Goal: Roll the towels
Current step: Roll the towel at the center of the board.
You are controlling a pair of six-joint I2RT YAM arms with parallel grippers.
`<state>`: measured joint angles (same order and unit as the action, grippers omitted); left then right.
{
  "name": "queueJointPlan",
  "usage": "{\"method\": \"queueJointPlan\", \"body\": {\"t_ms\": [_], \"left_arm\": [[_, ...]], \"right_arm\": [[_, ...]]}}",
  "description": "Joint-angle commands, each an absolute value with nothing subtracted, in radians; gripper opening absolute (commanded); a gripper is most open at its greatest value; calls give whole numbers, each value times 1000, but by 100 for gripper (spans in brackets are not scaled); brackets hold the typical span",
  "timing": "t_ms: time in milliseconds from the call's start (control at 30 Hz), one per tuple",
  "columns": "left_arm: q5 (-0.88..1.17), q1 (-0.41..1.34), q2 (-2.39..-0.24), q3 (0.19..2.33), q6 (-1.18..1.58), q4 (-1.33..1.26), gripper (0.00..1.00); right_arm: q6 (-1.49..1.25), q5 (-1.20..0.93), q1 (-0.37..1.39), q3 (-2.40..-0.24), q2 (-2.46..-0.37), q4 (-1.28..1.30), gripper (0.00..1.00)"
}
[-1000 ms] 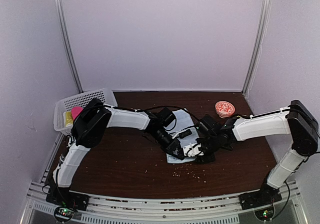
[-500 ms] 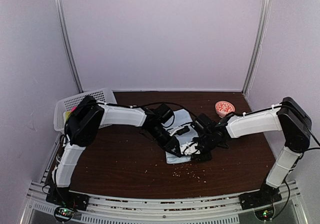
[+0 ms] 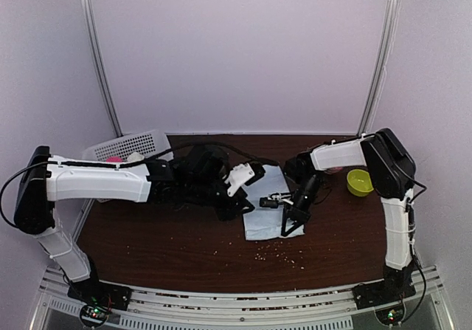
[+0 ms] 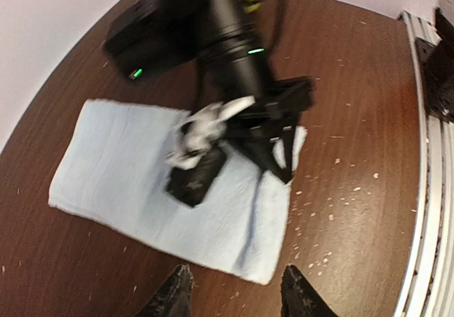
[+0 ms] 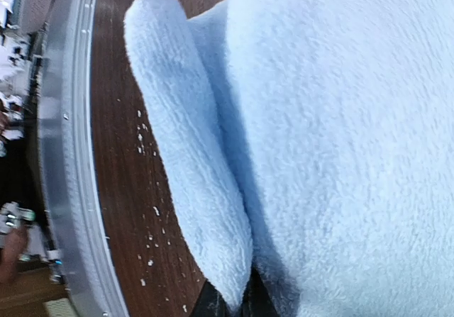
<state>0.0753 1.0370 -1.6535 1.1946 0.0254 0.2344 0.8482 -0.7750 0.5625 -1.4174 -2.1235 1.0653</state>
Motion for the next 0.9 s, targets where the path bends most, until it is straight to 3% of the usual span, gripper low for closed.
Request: {"method": "queueJointPlan", "body": {"t_ms": [0,133,467,867], "left_arm": [[-35,1152,-1715,1212,-194,139,42],[10,1164,-1878,1345,-279,212,36],[63,1166,-2156,1578,-396,323,36],[77,1176,-2040,1482,-354,276,39]], "right_arm": [[821,-818,510,-1529,-2364,1357,3],[799,-790,503,-1578,-2430,1355,3],[770,-799,503,-1560,-2421,1314,3],[736,-800,502,-1559,-2433,1282,4]]}}
